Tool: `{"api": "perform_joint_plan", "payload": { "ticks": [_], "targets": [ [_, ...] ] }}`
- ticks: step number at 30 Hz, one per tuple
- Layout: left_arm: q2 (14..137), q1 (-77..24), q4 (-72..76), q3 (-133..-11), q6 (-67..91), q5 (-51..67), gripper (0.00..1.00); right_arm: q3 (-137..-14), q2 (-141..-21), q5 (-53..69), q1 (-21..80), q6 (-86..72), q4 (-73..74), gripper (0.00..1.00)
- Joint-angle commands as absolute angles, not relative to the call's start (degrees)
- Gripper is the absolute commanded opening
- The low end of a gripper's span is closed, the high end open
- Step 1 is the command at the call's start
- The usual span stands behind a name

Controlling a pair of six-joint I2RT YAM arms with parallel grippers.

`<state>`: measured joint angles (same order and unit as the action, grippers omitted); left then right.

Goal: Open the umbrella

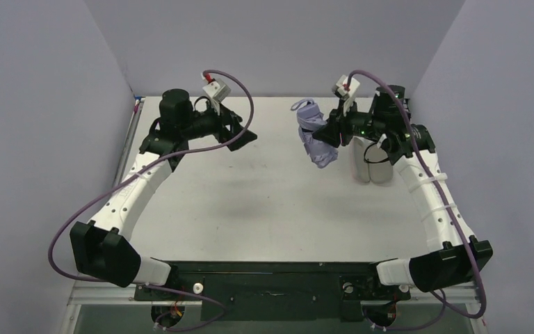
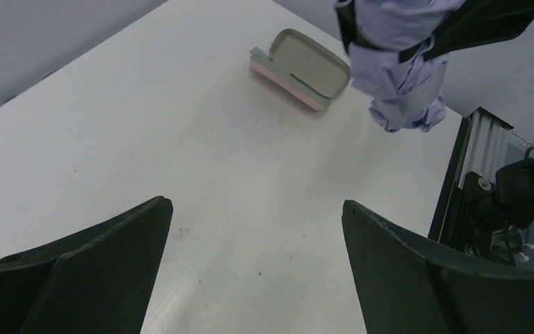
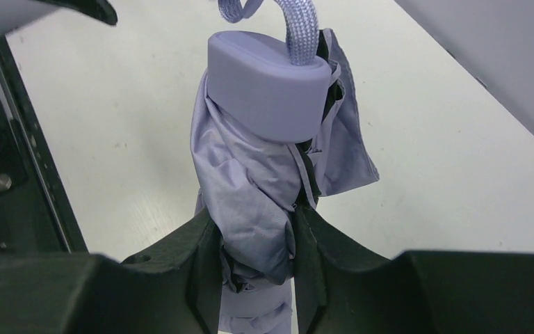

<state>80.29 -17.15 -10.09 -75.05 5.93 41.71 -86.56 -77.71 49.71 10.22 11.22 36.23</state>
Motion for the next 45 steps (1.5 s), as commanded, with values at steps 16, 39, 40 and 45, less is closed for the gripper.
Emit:
{"api": "perform_joint_plan", "payload": {
  "ticks": [16,39,40,45],
  "targets": [
    [76.0,-31.7,-11.0,-77.2,-5.2,49.0,0.68,-73.9,-64.2,32.5,29.4,38.9,40.5,0.0],
    [77.9,-36.6,-12.9,-77.8,-6.0,41.3,0.2,-73.7,-64.0,30.5,31.5,38.9,40.1,0.0],
    [77.7,-36.6,-12.7,-77.7,-5.9,40.8,0.15,-73.6,-63.9,30.6,31.5,39.0,40.1,0.0],
    [76.0,-36.0,-11.7,-77.6,-4.9,35.5,0.0,-71.2,-63.2,29.5,31.5,40.2,40.4,0.0]
  ]
}}
